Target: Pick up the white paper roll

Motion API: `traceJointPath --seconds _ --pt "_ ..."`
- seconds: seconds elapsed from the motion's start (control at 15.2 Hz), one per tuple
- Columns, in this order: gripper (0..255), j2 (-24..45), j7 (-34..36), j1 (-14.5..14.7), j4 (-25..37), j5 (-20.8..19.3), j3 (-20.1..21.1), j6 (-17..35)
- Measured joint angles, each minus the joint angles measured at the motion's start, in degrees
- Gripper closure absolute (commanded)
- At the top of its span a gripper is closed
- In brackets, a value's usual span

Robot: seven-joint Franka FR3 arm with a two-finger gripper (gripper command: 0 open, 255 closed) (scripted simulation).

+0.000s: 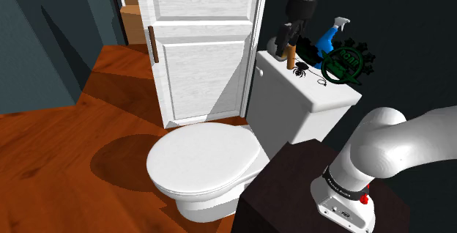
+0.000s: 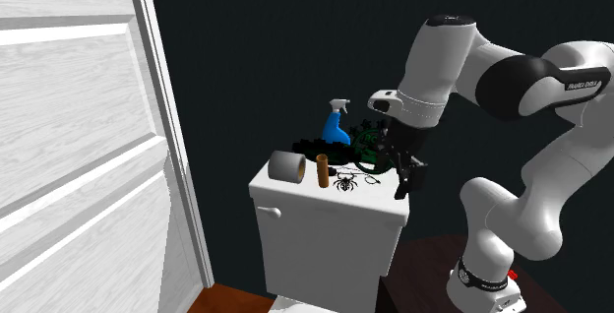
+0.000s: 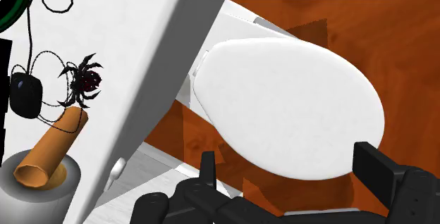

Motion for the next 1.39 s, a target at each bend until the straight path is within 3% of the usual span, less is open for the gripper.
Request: traceJointPath --seconds 0.13,0.26,0.53,0.86,1.12,1.39 --pt "0 -0.73 0.09 -0.3 -1.39 -0.4 -0.33 1.57" --pt "0 -2.08 0.96 -1.28 -5.15 -1.56 -1.02 7.35" --pt "0 -5.62 3.05 -4.14 -14.86 -4.76 -3.18 21.88" --pt "0 -4.42 6.69 -9.1 -23.28 -9.44 -5.79 42.55" --pt "0 0.53 10.57 -14.79 -27.1 -13.72 -7.16 60.28" --pt "0 8.09 15.71 -23.74 -29.06 -18.3 -5.89 79.26"
